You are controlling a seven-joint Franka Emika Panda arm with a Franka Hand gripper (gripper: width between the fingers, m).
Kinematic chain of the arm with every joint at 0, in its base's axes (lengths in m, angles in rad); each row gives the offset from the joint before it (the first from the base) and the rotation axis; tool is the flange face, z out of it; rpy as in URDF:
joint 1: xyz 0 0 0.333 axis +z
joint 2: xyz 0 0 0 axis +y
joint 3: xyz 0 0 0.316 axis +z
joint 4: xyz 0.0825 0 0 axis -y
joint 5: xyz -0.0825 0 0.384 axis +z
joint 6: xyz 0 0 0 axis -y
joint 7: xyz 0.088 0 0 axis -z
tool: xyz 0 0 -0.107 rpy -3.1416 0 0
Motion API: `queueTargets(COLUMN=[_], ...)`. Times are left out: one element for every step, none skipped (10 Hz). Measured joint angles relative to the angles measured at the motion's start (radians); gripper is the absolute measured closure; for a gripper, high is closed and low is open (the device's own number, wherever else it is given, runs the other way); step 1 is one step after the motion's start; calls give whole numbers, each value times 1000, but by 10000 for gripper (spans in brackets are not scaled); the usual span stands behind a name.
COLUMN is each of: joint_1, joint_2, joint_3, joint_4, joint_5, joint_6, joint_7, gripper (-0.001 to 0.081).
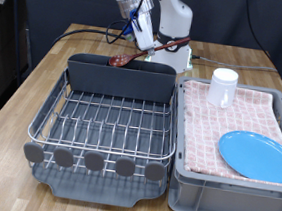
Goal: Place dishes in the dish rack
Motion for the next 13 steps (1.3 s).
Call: queueTargets(joint_1=[15,32,49,61,66,68,68,68,66,55,30,1,-18], joint_2=[27,48,65,74,76,76,76,78,85,91,100,103,103], joint_3=[-10,-20,-32,-43,-48,-49,-45,-40,-30,-12,15,44,68], joint_4=[0,1,3,9,12,12,11,3,-12,-17,-10,-4,4], joint_5=[15,31,50,66,73,78,79,79,77,56,15,-27,-53], joint_6=[29,49,65,67,69,75,85,121,170,203,253,266,266], joint_7=[-17,-32,-51,-66,-70,-70,-63,-52,-41,-23,-10,13,27], gripper=[728,728,728,728,728,728,728,728,728,728,722,568,568])
